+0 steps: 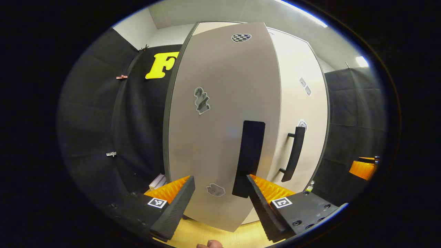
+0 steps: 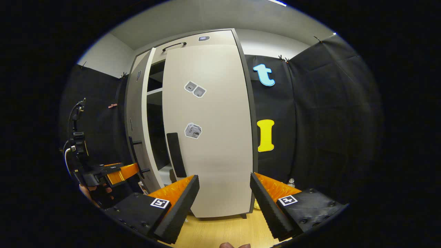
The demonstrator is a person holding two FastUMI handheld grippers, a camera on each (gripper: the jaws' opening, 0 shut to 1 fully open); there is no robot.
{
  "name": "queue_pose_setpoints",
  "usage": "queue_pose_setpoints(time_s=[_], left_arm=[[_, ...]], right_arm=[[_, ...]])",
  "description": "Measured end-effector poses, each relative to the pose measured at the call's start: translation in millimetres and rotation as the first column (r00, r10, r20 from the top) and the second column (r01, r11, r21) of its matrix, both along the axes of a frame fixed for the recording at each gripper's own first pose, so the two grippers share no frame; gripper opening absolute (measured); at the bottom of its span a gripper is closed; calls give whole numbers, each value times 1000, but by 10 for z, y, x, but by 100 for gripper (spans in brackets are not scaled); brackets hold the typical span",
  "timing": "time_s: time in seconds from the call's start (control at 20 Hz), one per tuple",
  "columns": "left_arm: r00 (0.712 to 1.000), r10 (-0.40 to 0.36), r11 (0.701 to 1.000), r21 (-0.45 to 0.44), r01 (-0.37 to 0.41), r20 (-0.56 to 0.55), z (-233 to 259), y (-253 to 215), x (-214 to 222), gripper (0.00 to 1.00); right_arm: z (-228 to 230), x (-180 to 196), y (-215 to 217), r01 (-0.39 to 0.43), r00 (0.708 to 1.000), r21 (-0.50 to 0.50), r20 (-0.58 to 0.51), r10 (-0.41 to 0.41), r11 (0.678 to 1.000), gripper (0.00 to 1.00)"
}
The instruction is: Grab one shoe with the right hand and put it into the shoe cabinet, grab the other shoe with the left hand and put it into the shoe cabinet; then close the right door with the right hand and the left door with the left hand.
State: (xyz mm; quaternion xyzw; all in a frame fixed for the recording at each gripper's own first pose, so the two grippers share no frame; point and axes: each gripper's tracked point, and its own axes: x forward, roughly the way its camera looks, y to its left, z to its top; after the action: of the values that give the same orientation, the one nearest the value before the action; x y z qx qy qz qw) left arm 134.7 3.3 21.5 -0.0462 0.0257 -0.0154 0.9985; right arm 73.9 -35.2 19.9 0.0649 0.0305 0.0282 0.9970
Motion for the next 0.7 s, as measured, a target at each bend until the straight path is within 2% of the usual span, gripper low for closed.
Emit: queue_pose_setpoints(time_s=[0.3,0.4,0.7], left_arm=[[1000,17,1000,10,-17,8,92,76,-149,95],[1000,11,1000,21,-11,13,115,57,-220,93],[1000,-18,997,80,16,19,171,-20,-497,95]], right_arm=[[22,-9,30,-15,1000,-5,11,15,1000,98],[29,-16,42,-22,1000,-7,16,23,1000,98],[49,-44,106,-43,999,-19,29,44,999,98]])
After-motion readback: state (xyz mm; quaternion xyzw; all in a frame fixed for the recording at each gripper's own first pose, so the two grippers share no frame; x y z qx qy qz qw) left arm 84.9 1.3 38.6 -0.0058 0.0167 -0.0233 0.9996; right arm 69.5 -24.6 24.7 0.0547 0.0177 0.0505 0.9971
